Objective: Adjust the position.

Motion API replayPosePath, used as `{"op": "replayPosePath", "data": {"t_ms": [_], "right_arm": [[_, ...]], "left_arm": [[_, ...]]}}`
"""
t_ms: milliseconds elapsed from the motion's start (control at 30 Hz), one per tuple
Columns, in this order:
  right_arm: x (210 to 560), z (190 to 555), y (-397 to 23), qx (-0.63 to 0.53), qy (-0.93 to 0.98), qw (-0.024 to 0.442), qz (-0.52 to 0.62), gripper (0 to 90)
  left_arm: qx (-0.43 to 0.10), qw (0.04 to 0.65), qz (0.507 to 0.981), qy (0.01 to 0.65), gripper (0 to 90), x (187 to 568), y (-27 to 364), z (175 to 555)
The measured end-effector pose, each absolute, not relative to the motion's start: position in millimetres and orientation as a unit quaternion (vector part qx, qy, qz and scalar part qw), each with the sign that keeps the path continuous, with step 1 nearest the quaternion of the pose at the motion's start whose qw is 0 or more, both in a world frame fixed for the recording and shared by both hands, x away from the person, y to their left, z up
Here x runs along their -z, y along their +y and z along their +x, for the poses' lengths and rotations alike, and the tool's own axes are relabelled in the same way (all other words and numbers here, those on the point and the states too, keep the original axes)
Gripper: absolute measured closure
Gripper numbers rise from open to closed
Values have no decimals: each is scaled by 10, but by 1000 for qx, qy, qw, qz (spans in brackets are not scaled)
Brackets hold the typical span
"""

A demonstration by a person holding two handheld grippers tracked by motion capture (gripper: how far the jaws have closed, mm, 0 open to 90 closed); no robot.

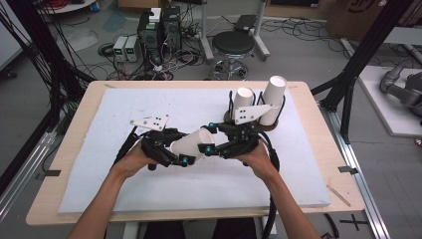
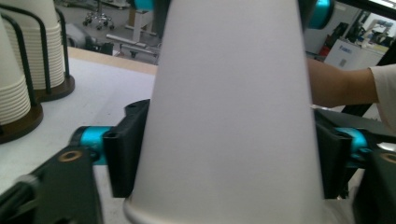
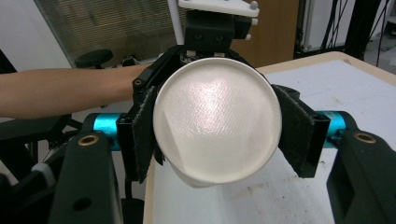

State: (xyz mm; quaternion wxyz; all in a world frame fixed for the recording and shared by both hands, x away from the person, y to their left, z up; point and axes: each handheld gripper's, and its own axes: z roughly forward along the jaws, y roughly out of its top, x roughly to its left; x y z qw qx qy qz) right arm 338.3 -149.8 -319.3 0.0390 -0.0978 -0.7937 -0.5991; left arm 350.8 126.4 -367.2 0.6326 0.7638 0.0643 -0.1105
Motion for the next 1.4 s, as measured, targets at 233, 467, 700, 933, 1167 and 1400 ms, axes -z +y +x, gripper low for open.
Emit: {"op": "replayPosePath", "data": {"t_ms": [233, 467, 700, 933, 1167, 1400], "right_arm": [[3195, 3383, -1497, 597, -795, 42, -98, 369], [3199, 3387, -1503, 597, -796, 41, -93, 365], [3210, 3374, -1489, 594, -799, 35, -90, 202], [3216, 3379, -1504, 596, -796, 30, -98, 139], [3206, 3375, -1581, 595, -797, 23, -102, 139], [3179, 3363, -1703, 571, -815, 18, -97, 140]], "left_arm": [[112, 630, 766, 63, 299, 3674, 1267, 3507], [112, 628, 767, 62, 300, 3675, 1261, 3503], [108, 631, 766, 62, 304, 3668, 1273, 3509], [105, 630, 767, 65, 307, 3662, 1289, 3509], [90, 623, 774, 70, 306, 3627, 1327, 3477], [70, 580, 808, 77, 304, 3531, 1407, 3421]]}}
